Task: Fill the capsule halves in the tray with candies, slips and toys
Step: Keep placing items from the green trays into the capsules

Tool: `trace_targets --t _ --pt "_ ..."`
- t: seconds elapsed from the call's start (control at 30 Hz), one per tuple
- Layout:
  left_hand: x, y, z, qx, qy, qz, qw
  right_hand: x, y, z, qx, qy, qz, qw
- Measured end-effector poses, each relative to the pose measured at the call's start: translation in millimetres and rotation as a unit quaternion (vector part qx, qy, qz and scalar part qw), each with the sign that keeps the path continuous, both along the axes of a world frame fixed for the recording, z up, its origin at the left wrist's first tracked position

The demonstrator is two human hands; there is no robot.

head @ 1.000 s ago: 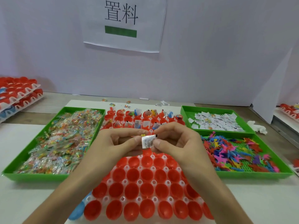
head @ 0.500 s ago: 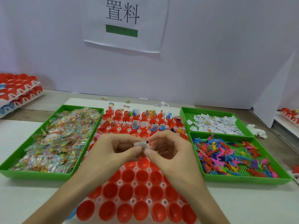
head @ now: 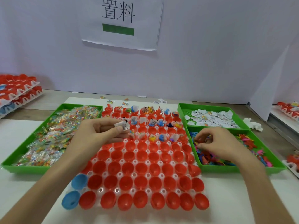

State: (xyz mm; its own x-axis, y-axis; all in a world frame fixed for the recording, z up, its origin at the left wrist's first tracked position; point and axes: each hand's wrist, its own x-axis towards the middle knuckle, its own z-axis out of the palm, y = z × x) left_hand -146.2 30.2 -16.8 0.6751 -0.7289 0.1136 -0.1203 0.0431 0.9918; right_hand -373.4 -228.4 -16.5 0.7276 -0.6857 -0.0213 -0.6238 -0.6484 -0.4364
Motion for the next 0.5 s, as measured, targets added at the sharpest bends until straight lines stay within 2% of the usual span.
trace_targets --t 0.3,0.5 --pt "-2 5 11 -0.043 0.014 0.000 0.999 -3 2 -10 -0.033 -0.046 -0.013 0.998" --pt "-10 5 17 -0.049 -0.021 -0.016 0.998 -6 5 -11 -0.031 -0.029 0.033 0.999"
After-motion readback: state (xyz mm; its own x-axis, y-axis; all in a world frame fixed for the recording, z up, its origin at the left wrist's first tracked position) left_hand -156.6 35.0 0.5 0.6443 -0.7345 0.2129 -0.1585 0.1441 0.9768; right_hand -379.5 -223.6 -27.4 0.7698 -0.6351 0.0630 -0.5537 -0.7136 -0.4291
